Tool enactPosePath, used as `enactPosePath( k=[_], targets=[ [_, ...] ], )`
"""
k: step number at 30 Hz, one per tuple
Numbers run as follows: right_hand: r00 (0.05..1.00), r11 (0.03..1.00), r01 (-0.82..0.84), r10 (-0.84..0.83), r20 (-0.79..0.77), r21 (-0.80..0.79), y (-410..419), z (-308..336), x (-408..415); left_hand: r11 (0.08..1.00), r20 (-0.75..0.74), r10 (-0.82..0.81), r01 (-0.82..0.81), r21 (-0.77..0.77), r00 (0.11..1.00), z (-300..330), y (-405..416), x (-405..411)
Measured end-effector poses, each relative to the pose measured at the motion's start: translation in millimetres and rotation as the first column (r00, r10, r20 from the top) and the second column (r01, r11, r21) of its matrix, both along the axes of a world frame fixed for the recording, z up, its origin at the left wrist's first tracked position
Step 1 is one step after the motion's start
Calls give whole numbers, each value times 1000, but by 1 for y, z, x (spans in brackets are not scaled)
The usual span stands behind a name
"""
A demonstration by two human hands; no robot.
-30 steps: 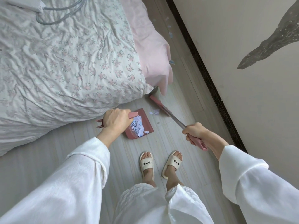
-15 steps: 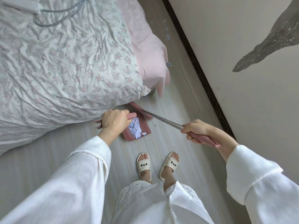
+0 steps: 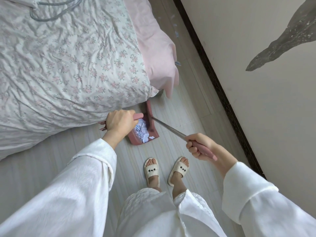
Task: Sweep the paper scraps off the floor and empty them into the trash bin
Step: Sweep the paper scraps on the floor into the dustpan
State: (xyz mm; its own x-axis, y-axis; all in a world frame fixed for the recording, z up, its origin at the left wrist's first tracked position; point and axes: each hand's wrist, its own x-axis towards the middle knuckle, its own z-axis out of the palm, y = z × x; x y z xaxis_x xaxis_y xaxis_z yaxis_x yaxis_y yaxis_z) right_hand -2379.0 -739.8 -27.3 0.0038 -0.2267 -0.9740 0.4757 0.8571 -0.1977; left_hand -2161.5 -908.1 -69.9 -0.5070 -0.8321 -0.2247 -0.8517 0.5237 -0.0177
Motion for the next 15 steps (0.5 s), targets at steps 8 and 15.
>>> enactPosePath(
  k=[8,15],
  targets=[
    [970,984,-177,175,-166,6,12,18,1,1000,-9,-10,10,-14,1000,2,7,3],
    [944,974,-224,226,-239,37,11,6,24,1000,-27,4,-4,15,1000,1,9,8]
  ],
)
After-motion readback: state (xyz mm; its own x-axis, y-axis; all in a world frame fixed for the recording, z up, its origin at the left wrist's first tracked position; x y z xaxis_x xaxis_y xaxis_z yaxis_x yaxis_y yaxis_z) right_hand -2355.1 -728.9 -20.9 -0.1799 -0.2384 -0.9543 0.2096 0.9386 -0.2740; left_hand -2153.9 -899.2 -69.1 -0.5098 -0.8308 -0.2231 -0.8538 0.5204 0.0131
